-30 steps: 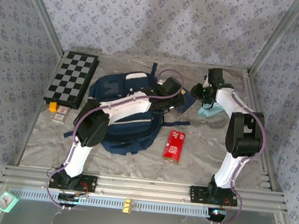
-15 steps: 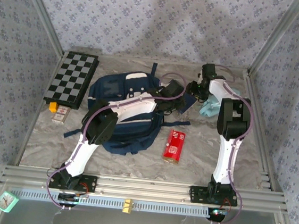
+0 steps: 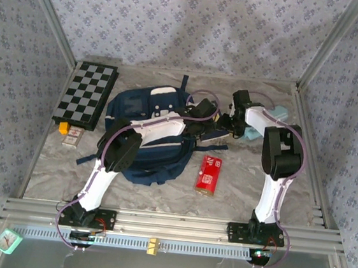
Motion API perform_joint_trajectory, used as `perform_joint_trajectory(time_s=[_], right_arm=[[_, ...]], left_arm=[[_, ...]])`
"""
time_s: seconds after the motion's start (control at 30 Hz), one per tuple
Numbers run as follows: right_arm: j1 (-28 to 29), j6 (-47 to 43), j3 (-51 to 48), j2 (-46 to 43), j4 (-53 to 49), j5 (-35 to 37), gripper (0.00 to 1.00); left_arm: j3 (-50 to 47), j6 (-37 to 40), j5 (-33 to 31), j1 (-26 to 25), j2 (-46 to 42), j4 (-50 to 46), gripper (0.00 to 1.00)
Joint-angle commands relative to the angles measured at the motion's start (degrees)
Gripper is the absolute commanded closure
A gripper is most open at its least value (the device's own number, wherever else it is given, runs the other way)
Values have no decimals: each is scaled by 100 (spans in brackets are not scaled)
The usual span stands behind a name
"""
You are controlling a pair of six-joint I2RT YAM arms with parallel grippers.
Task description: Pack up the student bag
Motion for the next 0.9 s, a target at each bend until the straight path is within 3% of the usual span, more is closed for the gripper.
perform_joint_trajectory(time_s=[0.0, 0.23, 0.43, 0.6, 0.87], right_arm=[[-57, 146, -2, -220, 65, -17, 44], [-106, 24, 294, 270, -1, -198, 44], [-65, -95, 332, 487, 35, -886, 43], [-10, -124, 328, 327, -53, -1186, 43], [-147, -121, 308, -379, -6, -1575, 45]], left_arm=[[-39, 141, -145, 80, 133, -25, 67], [299, 176, -60, 173, 527, -283, 69], [341, 142, -23, 184, 731, -395, 76], [270, 116, -20, 200, 818, -512, 83], [185, 81, -32, 210, 812, -490, 83]])
